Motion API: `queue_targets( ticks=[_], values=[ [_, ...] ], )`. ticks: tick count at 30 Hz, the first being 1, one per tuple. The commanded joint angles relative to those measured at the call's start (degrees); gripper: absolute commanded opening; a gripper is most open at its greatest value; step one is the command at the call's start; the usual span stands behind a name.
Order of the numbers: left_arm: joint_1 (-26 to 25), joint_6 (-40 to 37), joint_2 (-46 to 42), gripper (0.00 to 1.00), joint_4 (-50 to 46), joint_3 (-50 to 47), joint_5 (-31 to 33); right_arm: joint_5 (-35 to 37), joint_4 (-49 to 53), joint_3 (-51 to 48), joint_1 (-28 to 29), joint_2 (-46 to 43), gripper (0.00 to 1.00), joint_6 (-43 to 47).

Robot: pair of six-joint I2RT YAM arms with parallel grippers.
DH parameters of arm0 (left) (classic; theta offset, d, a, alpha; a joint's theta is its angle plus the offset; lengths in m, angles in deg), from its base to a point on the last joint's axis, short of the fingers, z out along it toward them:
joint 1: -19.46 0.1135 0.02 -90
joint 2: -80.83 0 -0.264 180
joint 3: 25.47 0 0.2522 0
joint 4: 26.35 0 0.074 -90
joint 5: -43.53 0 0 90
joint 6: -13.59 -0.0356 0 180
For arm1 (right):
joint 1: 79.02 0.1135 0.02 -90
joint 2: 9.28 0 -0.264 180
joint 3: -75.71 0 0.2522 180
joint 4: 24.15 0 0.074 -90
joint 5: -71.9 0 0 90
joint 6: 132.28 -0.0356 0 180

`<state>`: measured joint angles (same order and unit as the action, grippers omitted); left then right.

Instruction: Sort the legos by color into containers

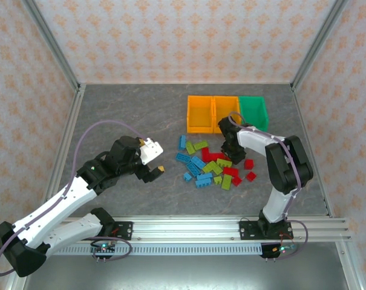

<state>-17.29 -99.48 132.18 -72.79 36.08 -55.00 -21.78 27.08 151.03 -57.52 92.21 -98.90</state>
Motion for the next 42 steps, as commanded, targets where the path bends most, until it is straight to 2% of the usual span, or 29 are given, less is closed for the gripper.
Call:
queue_targets(
  ticks=[1,5,8,9,12,15,17,19,22,24,27,30,35,39,42],
  values=[
    [-0.1,-0.9,-1.1,1.00,0.4,-0.8,1.1,1.7,-4.1,-1.4,-0.5,-1.9,0.32,1.8],
    [-0.1,-1.2,-0.9,1.00,0.4,-0.9,1.2,5.0,-3.1,0.0,-0.7,-9.8,0.31,6.2],
    [-0.1,-1.6,-0.8,1.00,0.5,-1.0,2.1,9.2,-3.5,1.7,-2.6,-16.1,0.31,13.1],
    [-0.1,-1.6,-0.8,1.00,0.5,-1.0,2.4,10.4,-4.2,2.4,-4.1,-17.4,0.30,15.8],
    [0.0,-1.6,-0.8,1.00,0.8,-1.1,2.4,7.6,-7.2,6.5,-9.9,-17.5,0.30,26.6],
    [0.0,-1.6,-0.6,1.00,0.8,-1.2,2.3,7.1,-10.6,11.9,-13.3,-12.6,0.30,37.5],
    [0.0,-1.6,-0.6,1.00,0.7,-1.2,2.7,6.9,-8.1,18.6,-15.3,-6.3,0.30,40.8],
    [0.0,-1.6,-0.6,1.00,0.7,-1.3,2.9,6.2,-5.0,25.8,-17.3,0.6,0.31,41.9],
    [0.0,-1.4,-1.3,1.00,0.7,-1.4,2.7,2.5,-4.7,31.5,-19.5,7.7,0.34,42.5],
    [0.0,-1.3,-1.9,1.00,1.0,-1.7,2.3,-0.9,-3.5,35.2,-20.4,11.5,0.36,42.9],
    [0.0,-1.2,-2.7,1.00,1.3,-2.2,1.7,-2.1,-0.9,38.5,-20.4,14.2,0.40,42.6],
    [0.0,-1.2,-2.8,1.00,1.5,-2.3,1.3,-0.6,1.0,38.2,-20.4,12.4,0.49,41.3],
    [0.0,-1.2,-2.4,1.00,1.6,-2.1,1.1,-0.3,2.2,30.6,-20.4,2.8,0.55,38.8],
    [0.0,-1.2,-2.1,1.00,1.2,-1.7,0.6,-2.7,0.7,15.4,-19.4,-11.4,0.56,34.1],
    [0.1,-1.6,-2.1,1.00,1.1,-1.7,0.5,1.2,1.1,3.2,-16.1,-21.9,0.58,31.0]
  ],
)
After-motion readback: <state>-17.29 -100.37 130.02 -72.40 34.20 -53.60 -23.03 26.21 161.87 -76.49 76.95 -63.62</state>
